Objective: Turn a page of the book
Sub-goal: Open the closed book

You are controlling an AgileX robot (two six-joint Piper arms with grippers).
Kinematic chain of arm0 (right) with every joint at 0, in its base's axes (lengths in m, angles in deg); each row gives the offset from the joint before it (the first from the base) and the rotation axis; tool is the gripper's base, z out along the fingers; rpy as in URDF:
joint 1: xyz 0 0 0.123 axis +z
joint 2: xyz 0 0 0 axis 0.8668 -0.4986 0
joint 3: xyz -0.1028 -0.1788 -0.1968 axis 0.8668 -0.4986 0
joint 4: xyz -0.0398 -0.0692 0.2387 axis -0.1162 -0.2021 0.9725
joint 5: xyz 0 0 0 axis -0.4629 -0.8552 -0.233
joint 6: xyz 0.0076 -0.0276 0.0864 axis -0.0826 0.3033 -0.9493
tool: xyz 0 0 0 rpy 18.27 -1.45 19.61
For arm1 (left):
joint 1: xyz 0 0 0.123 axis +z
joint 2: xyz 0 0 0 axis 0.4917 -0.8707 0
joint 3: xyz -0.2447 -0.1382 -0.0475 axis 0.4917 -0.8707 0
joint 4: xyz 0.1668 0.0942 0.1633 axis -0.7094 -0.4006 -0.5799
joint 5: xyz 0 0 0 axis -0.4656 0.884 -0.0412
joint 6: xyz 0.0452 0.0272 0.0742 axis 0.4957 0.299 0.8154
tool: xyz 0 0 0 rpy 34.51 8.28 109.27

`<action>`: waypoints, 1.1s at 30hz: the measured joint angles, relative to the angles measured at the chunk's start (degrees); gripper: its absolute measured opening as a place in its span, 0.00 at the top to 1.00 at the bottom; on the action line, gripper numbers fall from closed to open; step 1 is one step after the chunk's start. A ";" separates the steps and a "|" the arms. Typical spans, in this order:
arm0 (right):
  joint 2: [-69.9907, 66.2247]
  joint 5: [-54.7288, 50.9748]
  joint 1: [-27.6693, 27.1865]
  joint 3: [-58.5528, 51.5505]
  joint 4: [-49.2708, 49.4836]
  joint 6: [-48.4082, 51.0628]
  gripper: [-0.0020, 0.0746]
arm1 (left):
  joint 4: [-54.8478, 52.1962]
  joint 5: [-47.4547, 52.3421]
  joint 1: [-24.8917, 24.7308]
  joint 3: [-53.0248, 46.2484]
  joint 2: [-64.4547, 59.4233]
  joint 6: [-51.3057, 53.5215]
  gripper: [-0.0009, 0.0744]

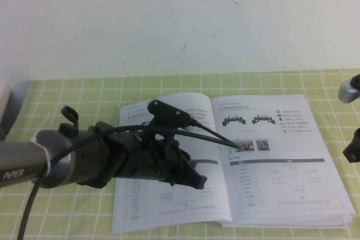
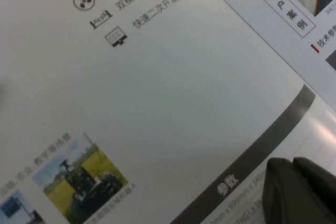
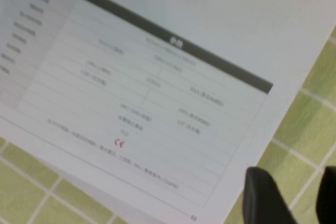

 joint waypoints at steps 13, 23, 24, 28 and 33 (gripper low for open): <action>-9.24 3.22 2.11 0.11 -4.23 -7.40 0.39 | 0.61 0.11 0.00 0.00 -1.05 0.00 0.99; -14.16 4.24 2.11 0.40 -1.02 -9.72 0.35 | 0.69 0.11 0.00 0.03 -1.05 1.12 0.99; -14.41 4.24 2.11 0.40 -0.51 -9.83 0.35 | 0.69 0.11 0.00 0.03 -1.05 1.22 0.99; -14.76 4.34 2.11 0.54 0.89 -9.82 0.35 | 0.73 0.11 0.00 0.03 -1.05 1.34 0.99; -14.79 4.32 2.11 0.54 1.57 -9.95 0.35 | 0.73 0.11 0.00 0.03 -1.05 1.45 0.99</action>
